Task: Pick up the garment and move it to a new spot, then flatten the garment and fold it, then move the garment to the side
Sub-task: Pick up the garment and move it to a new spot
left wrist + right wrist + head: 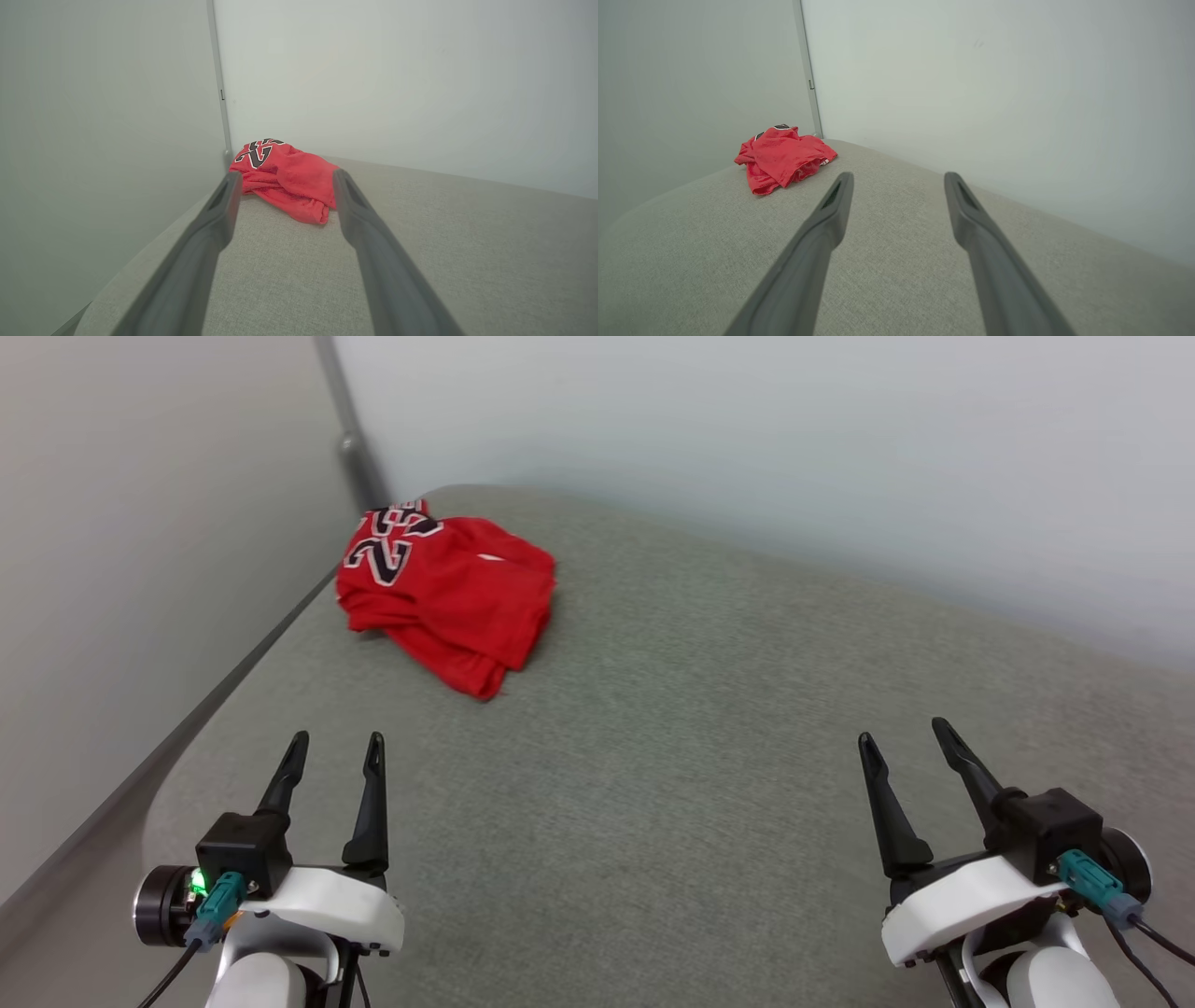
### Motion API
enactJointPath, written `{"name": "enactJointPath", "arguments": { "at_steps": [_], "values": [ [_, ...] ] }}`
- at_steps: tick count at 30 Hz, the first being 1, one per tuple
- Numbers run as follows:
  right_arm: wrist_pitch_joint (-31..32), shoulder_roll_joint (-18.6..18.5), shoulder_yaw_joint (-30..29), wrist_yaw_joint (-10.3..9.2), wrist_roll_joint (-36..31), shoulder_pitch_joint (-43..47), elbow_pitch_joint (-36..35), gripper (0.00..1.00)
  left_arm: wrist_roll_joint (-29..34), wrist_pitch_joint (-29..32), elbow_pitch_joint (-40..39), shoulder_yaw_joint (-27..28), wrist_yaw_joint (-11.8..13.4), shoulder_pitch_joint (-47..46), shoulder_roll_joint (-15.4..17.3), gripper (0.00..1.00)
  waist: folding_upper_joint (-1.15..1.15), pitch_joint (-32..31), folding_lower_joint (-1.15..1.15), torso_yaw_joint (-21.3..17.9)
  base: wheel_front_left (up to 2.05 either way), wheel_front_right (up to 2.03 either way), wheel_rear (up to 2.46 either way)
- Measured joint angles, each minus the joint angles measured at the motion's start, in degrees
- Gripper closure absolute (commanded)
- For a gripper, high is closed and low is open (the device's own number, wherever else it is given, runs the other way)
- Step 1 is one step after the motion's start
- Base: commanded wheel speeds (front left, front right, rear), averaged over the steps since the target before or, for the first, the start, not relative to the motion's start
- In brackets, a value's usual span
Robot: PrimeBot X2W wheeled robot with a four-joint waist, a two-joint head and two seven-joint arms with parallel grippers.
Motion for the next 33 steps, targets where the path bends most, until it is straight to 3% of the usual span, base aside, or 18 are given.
{"name": "enactJointPath", "arguments": {
  "at_steps": [10, 24, 29, 33],
  "values": [
    [-0.2, 0.0, 0.8, 0.0, -0.4, -1.4, 0.6, 0.0, 0.2, 0.0, -0.2, 0.7, -0.1, 0.1, 0.1, 0.0, 0.0, 0.4, 0.0, 4.2, 0.0, 0.0, 0.0],
    [2.2, 0.0, 1.7, -0.01, -2.8, -4.3, -1.2, 0.0, -0.2, 0.0, 1.1, 1.7, -0.5, -7.1, 0.7, 0.0, 0.0, 4.4, 0.0, 0.7, 0.0, 0.0, 0.0],
    [3.6, 0.0, 1.8, 0.0, -4.9, -7.9, -3.6, 0.0, -2.8, 1.7, 4.8, 3.3, -0.7, -17.6, 3.6, 0.0, 0.0, 8.8, 0.0, -1.8, 0.0, 0.0, 0.0],
    [4.5, 0.0, 1.6, -0.01, -6.7, -10.7, -5.7, 0.0, -6.4, 8.5, 7.8, 4.7, -1.2, -27.8, 8.3, 0.0, 0.0, 13.4, 0.01, -4.4, 0.0, 0.0, 0.0]
  ]
}}
